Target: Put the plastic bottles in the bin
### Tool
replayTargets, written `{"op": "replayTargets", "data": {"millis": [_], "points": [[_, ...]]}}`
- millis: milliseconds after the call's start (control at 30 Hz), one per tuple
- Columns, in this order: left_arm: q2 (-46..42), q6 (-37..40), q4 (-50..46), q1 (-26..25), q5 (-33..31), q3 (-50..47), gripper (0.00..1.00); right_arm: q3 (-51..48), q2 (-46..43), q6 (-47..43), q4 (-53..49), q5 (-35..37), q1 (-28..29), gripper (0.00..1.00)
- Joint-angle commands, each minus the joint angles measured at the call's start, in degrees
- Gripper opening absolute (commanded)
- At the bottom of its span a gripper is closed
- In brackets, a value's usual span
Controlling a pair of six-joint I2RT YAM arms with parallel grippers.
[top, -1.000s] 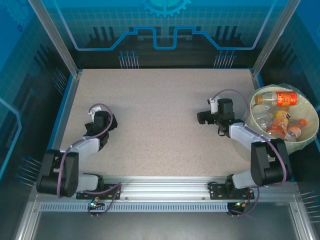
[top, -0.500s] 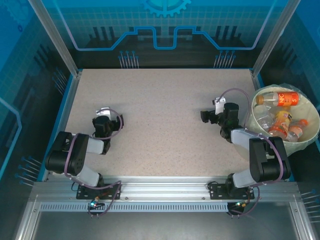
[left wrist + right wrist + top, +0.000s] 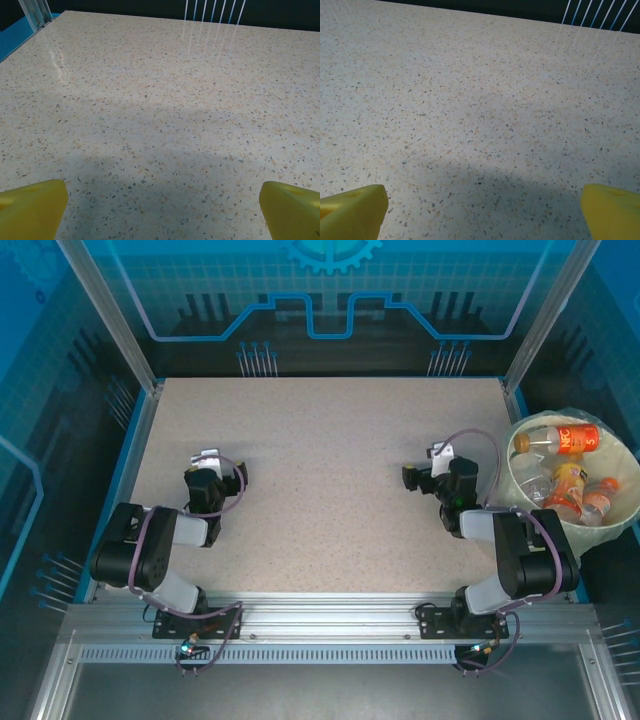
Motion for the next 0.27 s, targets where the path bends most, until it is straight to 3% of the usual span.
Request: {"op": "replayTargets", "data": {"millis": [0, 233], "points": [[0.0, 1.34, 2.02, 0.52, 1.17, 1.08, 0.99, 0.54, 0.38, 0.86, 0.74, 0.05, -0.56, 1.0], [-0.01, 1.34, 2.15, 0.61, 1.2, 0.97, 0.99, 0.38, 0.38, 0.82, 0.87, 0.24, -0.4, 1.0]]}}
